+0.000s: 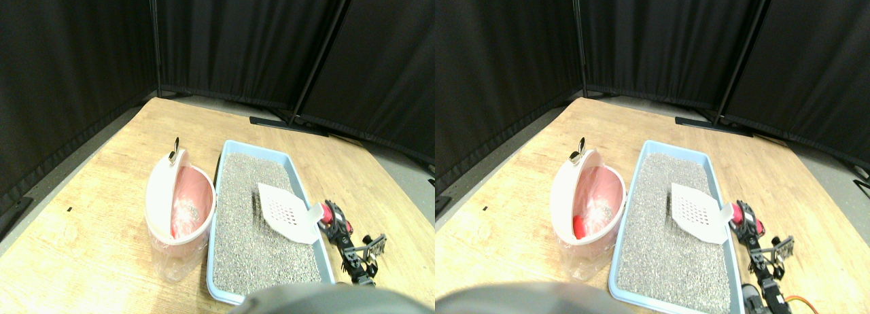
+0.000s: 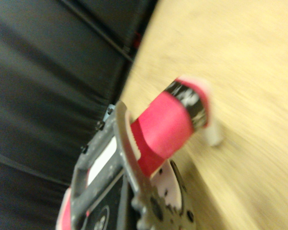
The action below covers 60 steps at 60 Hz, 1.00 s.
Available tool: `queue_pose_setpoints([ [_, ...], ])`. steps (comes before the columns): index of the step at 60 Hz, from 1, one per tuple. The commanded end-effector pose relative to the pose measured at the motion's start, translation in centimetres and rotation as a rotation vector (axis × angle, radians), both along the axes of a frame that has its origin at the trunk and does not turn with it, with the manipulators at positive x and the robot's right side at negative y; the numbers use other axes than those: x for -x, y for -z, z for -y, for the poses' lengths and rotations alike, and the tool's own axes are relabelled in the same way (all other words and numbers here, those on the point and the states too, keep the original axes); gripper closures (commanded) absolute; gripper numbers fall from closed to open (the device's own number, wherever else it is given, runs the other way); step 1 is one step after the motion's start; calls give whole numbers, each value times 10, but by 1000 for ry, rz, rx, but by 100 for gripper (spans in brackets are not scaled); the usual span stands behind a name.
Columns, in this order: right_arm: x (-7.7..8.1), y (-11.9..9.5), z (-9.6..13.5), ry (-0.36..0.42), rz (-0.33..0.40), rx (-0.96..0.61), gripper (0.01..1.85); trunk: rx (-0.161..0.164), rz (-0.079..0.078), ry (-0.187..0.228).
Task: Scoop (unimanual)
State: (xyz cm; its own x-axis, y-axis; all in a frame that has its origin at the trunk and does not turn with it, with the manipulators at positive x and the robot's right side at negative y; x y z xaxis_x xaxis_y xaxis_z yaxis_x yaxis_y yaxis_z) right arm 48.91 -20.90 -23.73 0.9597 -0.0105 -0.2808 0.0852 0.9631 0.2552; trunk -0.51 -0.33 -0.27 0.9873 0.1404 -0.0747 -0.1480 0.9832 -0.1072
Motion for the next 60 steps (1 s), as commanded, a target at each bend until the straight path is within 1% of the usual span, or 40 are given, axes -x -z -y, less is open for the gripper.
queue_pose_setpoints([
  [1,-3,-13,-12,-66,-4,2,62,6,-27,-5],
  [2,-3,-13,-12,-66,-4,2,62,6,-27,-4],
  [3,-2,-14,-11,-77,-23,9,52,5,-27,-2],
  [6,-1,-18,-11,-89,-68,12,34,4,-25,-1],
  [11,0,-25,-9,-88,-85,-10,22,2,-25,2],
  [17,3,-33,-7,-79,-82,-25,17,-2,-27,8],
  [20,3,-35,-5,-91,-51,-34,16,-3,-27,10],
  [26,6,-41,-2,-84,-24,-4,15,-6,-29,17],
  [28,7,-44,-1,-102,10,-1,19,-8,-29,20],
  [30,8,-46,1,-117,44,13,24,-10,-30,26],
  [31,10,-48,2,-103,49,13,28,-10,-30,26],
  [33,10,-49,2,-100,58,15,30,-11,-31,30],
  [34,11,-51,3,-98,86,22,34,-11,-31,30],
  [35,13,-54,3,-99,93,31,39,-12,-31,35],
  [36,13,-54,3,-99,93,31,39,-12,-31,35],
  [37,15,-57,3,-87,108,30,49,-12,-31,35],
  [38,15,-57,3,-87,108,30,49,-12,-31,35],
  [39,16,-59,4,-87,120,30,56,-12,-31,35],
  [40,17,-61,4,-87,131,31,63,-14,-31,43],
  [46,22,-67,5,-54,148,23,97,-18,-30,49],
  [48,23,-67,6,-57,163,14,114,-20,-31,54],
  [49,24,-68,6,-58,164,12,117,-20,-31,54],
  [50,24,-68,6,-58,164,12,117,-22,-30,61],
  [51,25,-68,7,-67,179,17,125,-22,-30,61],
  [52,25,-68,7,-73,190,23,129,-22,-30,61],
  [54,27,-69,8,-105,237,44,147,-26,-29,69],
  [55,27,-69,8,-109,245,46,152,-26,-29,69],
  [57,28,-69,9,-108,270,44,168,-28,-28,76],
  [59,30,-70,9,-94,272,55,178,-30,-29,82],
  [60,30,-70,9,-94,272,55,178,-32,-29,87],
])
